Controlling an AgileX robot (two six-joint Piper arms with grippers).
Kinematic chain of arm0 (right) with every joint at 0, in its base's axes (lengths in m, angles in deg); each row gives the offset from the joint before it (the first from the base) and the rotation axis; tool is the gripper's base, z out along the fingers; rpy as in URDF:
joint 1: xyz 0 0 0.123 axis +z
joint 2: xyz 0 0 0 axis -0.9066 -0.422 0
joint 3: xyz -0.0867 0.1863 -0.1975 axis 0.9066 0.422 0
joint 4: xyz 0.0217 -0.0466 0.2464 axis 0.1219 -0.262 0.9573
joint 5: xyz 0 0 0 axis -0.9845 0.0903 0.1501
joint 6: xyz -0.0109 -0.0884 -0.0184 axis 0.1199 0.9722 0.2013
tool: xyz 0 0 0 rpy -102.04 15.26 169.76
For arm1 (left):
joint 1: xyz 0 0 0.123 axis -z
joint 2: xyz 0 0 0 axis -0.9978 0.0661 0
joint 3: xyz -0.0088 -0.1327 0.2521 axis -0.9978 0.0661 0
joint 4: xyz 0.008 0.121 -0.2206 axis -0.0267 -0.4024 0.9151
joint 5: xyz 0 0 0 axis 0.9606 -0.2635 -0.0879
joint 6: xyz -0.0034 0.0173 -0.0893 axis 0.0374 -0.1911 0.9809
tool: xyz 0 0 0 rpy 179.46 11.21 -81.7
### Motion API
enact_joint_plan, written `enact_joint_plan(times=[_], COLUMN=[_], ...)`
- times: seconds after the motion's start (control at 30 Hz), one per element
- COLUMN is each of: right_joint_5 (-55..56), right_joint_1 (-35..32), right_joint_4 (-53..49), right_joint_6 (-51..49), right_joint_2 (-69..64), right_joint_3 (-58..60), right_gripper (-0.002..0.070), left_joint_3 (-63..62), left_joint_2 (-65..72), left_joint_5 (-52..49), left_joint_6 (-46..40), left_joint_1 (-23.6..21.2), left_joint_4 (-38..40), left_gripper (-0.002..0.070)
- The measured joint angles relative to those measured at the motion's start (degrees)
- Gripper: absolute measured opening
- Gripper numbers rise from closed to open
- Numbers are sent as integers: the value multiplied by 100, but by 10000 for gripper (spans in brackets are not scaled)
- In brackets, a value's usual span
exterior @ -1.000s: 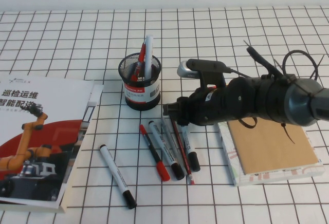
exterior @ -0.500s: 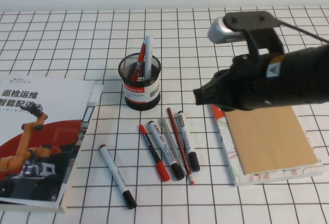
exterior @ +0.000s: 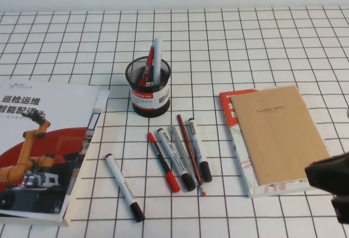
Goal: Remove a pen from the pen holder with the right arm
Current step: 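Take a marker out of the pen holder and lay it on the table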
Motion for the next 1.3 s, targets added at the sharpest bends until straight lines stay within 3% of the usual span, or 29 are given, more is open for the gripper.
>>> enact_joint_plan(times=[0.17, 0.33, 0.53, 0.77, 0.9, 1.3], right_joint_5=[-646, -402, 959, 2321, 2610, 2815], right_joint_1=[0, -74, -1314, -2703, -3222, -3657], right_joint_4=[-51, -356, 211, 650, 756, 966], right_joint_6=[0, 0, 371, 2516, 2913, 3015], right_joint_2=[249, 294, 1116, 2844, 3610, 5167], right_joint_3=[0, 153, 1215, 2965, 3710, 4372], right_gripper=[-15, -15, -15, -15, -15, -15], left_joint_3=[0, 0, 0, 0, 0, 0], left_joint_2=[0, 0, 0, 0, 0, 0], left_joint_5=[0, 0, 0, 0, 0, 0], left_joint_6=[0, 0, 0, 0, 0, 0], left_joint_1=[0, 0, 0, 0, 0, 0], left_joint_4=[0, 0, 0, 0, 0, 0], left_gripper=[-3, -3, -3, -3, -3, -3])
